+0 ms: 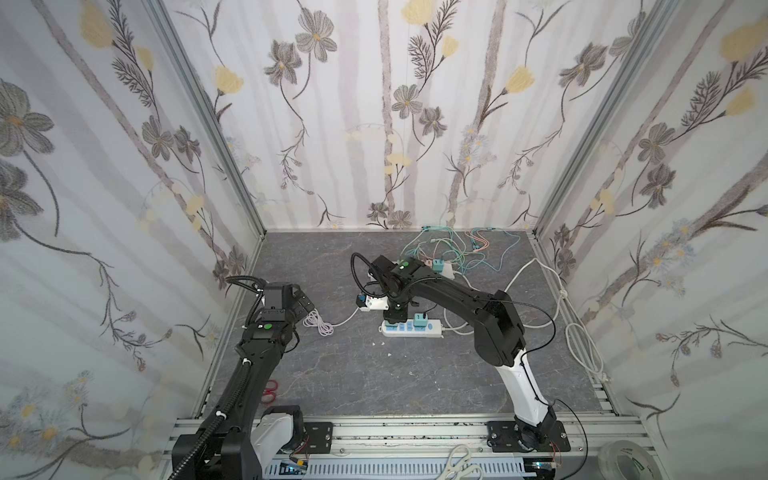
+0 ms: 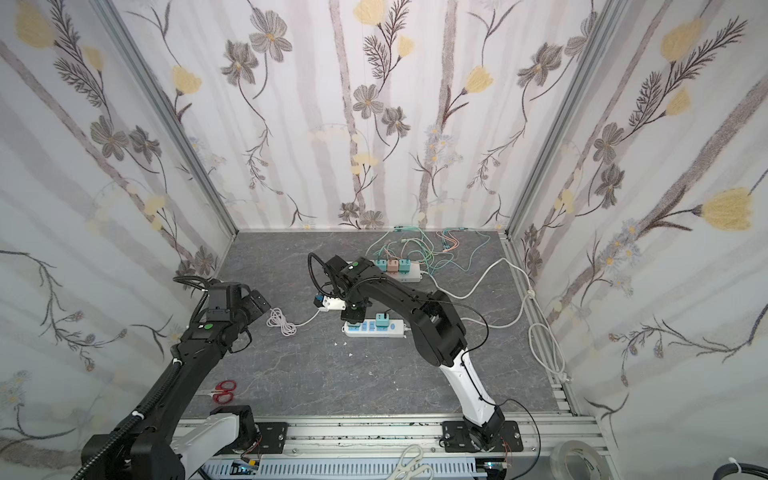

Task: Insert the plug
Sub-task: 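Lower the teal charger into the socket with the right gripper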

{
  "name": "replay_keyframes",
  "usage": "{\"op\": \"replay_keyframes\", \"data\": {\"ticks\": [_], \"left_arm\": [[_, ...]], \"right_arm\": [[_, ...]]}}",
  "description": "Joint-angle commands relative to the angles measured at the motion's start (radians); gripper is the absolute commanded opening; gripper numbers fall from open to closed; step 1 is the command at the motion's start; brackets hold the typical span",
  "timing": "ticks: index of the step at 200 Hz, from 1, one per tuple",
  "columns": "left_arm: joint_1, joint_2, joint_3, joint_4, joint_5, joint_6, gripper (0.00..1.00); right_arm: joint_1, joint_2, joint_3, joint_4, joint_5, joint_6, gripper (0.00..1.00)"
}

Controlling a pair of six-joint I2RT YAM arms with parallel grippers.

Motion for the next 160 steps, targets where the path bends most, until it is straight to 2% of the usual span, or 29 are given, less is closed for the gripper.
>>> {"op": "replay_keyframes", "data": {"ticks": [1, 63, 129, 140, 160], "left_arm": [[0.000, 0.023, 0.022, -0.024, -0.015, 0.000, 1.00], [0.000, 0.042, 0.040, -0.030, 0.011, -0.010, 1.00], [0.001, 0.034, 0.045, -0.043, 0.001, -0.012, 1.00], [0.001, 0.030, 0.043, -0.047, -0.003, -0.011, 1.00], [0.001, 0.023, 0.041, -0.050, -0.004, -0.010, 1.00]], "right_arm": [[0.002, 0.041, -0.043, -0.007, 0.031, -0.010, 0.00], [-0.016, 0.008, -0.042, 0.006, 0.120, -0.031, 0.00], [-0.055, 0.040, 0.064, 0.001, 0.126, -0.118, 0.04], [-0.059, 0.050, 0.083, -0.010, 0.121, -0.129, 0.08], [-0.059, 0.053, 0.123, -0.061, 0.074, -0.120, 0.34]]}}
